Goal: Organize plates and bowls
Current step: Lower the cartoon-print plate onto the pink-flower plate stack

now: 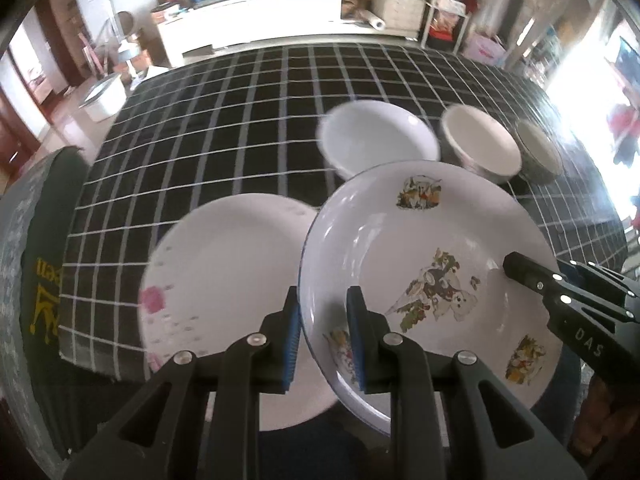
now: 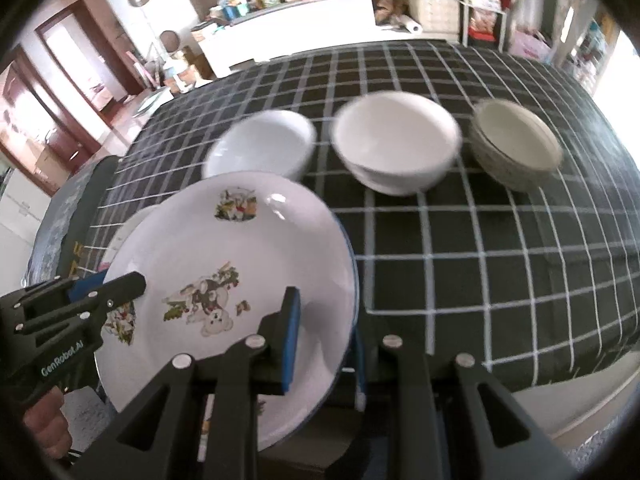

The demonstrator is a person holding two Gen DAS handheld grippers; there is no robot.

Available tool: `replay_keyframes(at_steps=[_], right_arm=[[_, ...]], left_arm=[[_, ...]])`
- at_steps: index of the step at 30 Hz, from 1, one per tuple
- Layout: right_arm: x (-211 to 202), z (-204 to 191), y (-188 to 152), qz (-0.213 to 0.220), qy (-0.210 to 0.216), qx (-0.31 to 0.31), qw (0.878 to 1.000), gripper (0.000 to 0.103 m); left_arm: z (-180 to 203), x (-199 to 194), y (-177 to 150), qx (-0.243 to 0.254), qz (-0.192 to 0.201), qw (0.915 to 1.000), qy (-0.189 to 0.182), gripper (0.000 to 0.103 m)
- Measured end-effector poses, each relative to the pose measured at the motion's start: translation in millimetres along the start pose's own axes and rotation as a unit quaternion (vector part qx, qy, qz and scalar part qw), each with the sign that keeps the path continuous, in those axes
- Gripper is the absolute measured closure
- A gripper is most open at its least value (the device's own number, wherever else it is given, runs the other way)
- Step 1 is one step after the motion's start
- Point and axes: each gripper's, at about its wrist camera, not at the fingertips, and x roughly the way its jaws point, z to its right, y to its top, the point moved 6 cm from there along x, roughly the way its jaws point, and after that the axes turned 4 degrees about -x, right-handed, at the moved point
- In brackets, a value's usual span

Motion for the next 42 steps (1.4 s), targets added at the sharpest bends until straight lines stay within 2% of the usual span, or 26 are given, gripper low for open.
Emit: replay_keyframes(at_steps=[8,14,26,36,42], right_arm=[[16.8,-68.1,24.2,0.002,0.013,-0.060,0.998,0.075],[39.6,-99.7,21.4,-0.018,0.019,-0.082,0.996,0.075],[66.2,-117.6,13.0,-0.047,0.004,-0.099,0.994,0.075],[70.0,-119.4,14.5,-0.045,-0.016,-0.122,0.991,0.075],[80.4,-112.7,10.9,-0.067,-0.014,-0.110,0.992,0.074]], left_arm=[[-79.2,-14.4,-15.4,-0.051,0.002,0.9986,0.014,0.083],[-106.3,-9.7,-27.0,-0.077,0.001,0.9968,0.022,0.083],[-115.0,11.8,-29.7,-0.092,-0.013,0.9953,0.026,0.083],[-115.8,24.1,-31.7,-0.102,-0.026,0.9942,0.021,0.083],[-112.5,30.7,-34.4,-0.108,-0.033,0.9935,0.014,0.083]])
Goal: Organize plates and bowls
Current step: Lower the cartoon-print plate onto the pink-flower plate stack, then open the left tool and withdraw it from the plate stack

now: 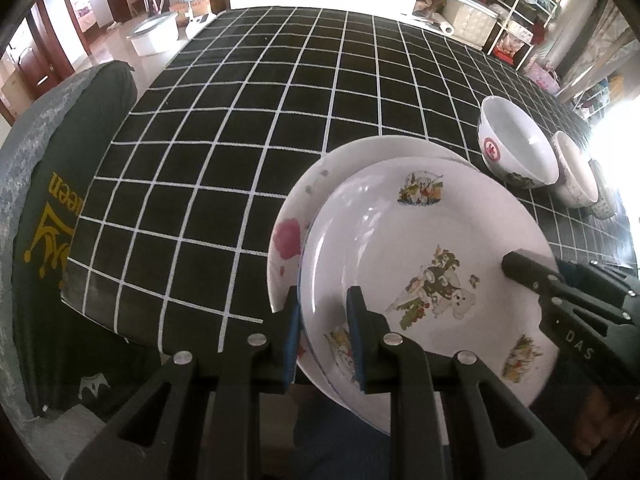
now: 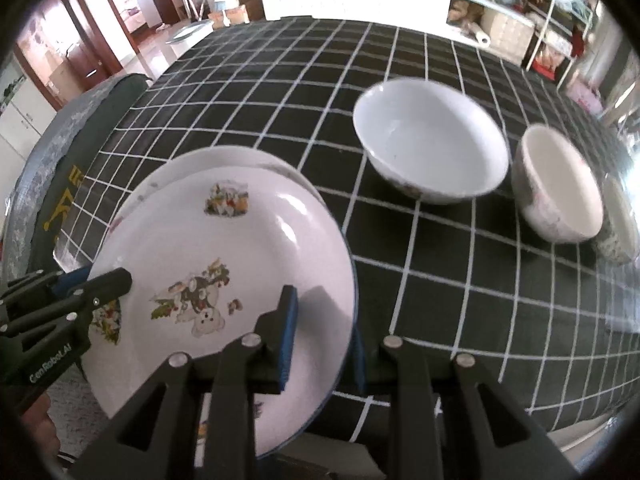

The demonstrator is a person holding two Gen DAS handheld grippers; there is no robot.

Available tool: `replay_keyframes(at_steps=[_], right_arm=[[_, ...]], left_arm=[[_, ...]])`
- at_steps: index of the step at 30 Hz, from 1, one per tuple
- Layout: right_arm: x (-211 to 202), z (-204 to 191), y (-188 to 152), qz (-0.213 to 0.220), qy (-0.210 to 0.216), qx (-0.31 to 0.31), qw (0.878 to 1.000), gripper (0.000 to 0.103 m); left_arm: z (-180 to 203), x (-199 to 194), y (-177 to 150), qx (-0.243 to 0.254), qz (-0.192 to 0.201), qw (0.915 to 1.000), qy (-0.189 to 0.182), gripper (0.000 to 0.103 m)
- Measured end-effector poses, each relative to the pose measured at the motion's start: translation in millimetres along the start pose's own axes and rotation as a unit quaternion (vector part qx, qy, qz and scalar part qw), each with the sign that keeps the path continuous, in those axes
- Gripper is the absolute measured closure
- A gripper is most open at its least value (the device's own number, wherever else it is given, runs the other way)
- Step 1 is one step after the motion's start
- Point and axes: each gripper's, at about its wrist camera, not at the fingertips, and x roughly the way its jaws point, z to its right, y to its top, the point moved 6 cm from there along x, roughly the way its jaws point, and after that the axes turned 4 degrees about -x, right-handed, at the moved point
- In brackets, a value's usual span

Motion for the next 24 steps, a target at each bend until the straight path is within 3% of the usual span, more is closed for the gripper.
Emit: replay_keyframes(at_steps=[14,24], right_arm=[[7.6,-3.1,-7.4,-0.019,0.015,0.001,1.000,0.073],[-5.7,4.3,-13.1,-0.013,0.017,0.012,1.000,0.073]], left_arm=[[-6.4,-9.8,-1.1,-0.026,0.007,0.9995,-0.017,0.083],[-11.5,-26.8,-3.3,-0.031,0.026,0.9992,0.001,0.083]])
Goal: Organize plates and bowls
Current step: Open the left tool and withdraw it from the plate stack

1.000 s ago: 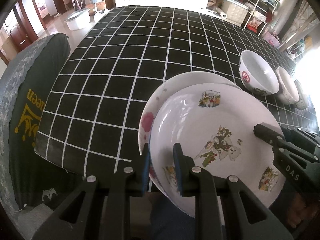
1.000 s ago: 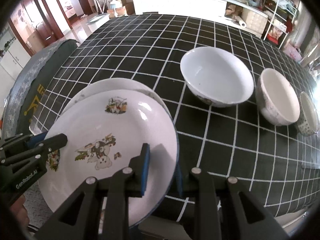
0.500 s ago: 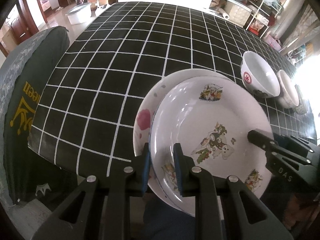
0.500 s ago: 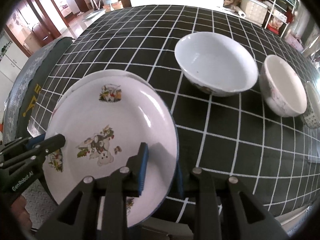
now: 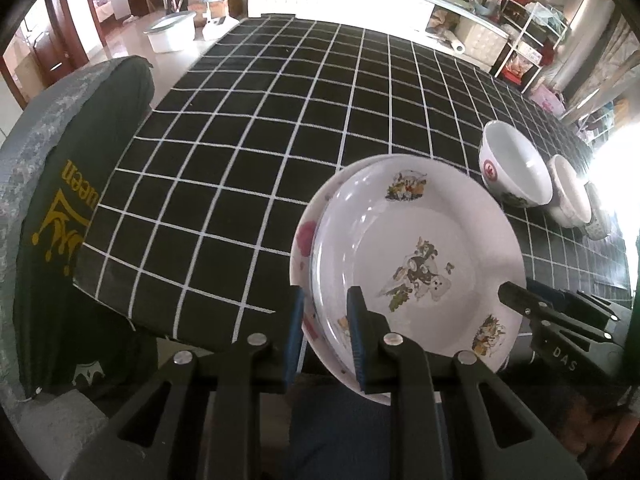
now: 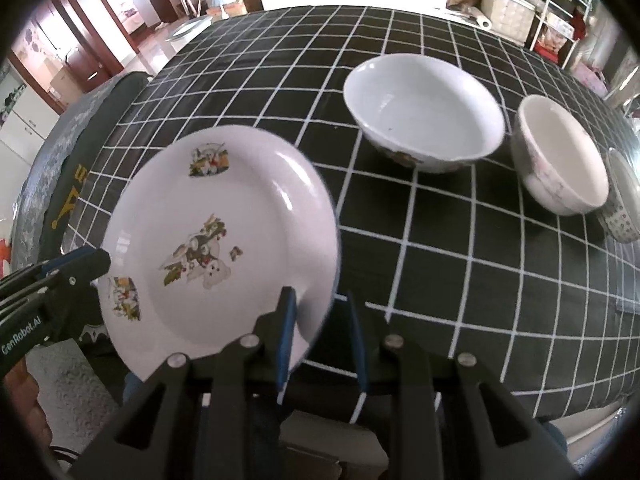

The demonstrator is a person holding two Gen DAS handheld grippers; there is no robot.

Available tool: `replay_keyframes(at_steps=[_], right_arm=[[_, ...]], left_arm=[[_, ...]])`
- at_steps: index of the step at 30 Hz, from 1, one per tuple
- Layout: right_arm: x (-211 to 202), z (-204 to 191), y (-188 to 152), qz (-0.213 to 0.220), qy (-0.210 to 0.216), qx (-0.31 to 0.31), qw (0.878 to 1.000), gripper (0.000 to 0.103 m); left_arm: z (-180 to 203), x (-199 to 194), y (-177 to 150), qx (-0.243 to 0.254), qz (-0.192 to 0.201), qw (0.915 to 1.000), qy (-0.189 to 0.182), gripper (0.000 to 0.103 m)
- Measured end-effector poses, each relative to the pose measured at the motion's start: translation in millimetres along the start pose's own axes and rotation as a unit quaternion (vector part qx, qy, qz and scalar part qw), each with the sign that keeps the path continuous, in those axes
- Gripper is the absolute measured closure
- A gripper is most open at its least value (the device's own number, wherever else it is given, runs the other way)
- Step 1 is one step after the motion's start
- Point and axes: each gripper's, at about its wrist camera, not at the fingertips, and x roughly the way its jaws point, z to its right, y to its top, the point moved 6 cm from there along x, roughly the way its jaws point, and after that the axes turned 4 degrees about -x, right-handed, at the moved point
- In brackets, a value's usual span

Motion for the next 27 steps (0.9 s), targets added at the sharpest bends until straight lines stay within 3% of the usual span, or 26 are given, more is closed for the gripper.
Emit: replay_keyframes(at_steps=[10,19,27], right_arm=[[-37.6,3.4,-2.2,0.039,0.008,0.008,0.999,0.073],[-84.7,29.5,0.4,0.094,0.000,0.024,0.995,0.073],[-107.1,60.0,9.0,0.116,-0.018,0.024,0.993,0.073]], left_arm=[[35.4,-32.8,-1.1,0.032,0.030,0.9989,-0.020,0.083],[94.8,-51.2,2.3,0.074,0.041,0.9948,-0.057,0.081],[140.4,-52.2,10.8,0.110,0.046,0.9913,-0.057,0.077]])
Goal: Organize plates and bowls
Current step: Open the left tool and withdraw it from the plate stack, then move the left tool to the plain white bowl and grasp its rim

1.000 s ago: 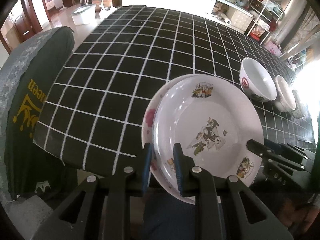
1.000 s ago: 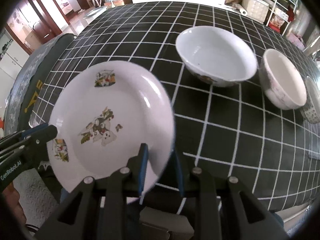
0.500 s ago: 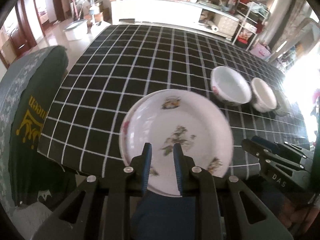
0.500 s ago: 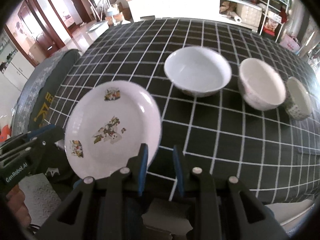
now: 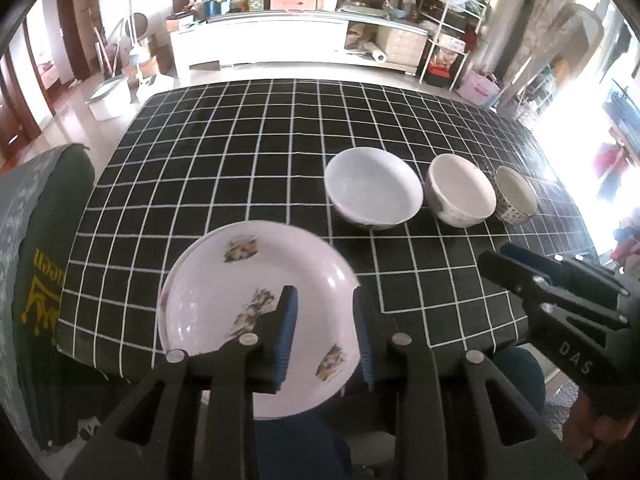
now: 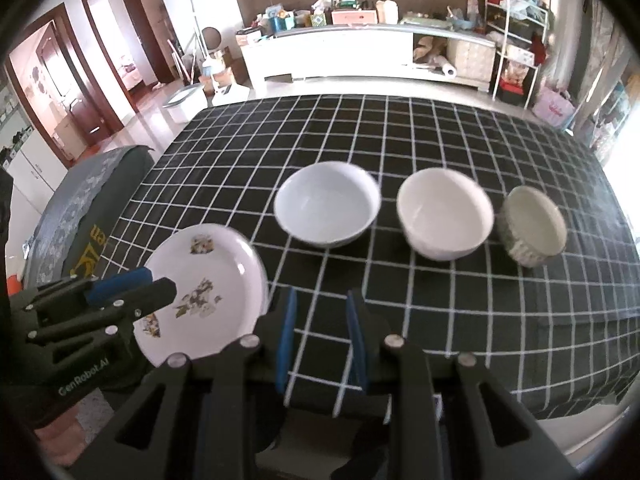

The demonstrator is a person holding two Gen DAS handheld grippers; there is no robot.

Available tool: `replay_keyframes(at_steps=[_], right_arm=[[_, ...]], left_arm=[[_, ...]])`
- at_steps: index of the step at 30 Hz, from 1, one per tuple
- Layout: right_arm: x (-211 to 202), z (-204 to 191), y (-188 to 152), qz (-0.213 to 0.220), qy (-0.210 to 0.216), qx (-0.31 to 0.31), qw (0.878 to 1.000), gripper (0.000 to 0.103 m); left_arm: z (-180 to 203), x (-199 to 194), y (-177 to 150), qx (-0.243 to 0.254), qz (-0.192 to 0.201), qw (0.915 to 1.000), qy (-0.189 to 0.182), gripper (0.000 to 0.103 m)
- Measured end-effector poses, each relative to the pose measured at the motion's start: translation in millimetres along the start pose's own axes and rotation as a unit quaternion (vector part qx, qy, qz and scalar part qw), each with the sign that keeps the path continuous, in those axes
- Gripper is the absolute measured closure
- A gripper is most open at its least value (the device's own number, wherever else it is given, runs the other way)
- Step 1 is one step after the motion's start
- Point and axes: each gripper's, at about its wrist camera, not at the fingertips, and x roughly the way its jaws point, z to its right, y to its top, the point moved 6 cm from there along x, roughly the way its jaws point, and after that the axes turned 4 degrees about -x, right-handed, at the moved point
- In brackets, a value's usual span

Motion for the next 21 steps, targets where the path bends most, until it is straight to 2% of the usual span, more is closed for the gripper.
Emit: replay_keyframes(at_steps=[7,13,16,21], right_arm=[[8.4,26.8,21.3,-0.012,0.000,0.006,1.000,0.073],[38.6,36.4,41.5,-0.043,0.021,0.002,0.999,0.073],[58.7,41.1,55.4,-0.066,0.044,0.012,0.997,0.073],[87.8,44.8,76.9,-0.094,0.041,0.008,0.995,0.073]], left_arm=[[12.6,15.9,24.8,0.003,-0.009,0.9999,-0.003,0.073],[13.5,50.5,54.9,-0.008,-0.043,0.9985,-0.033,0.073],[9.7,70.6,68.7,-0.021,-0.064,0.9971,-0.036,0.073],[5.1,96.0,92.1,-0.030,-0.073,0.9965,-0.028,0.073]])
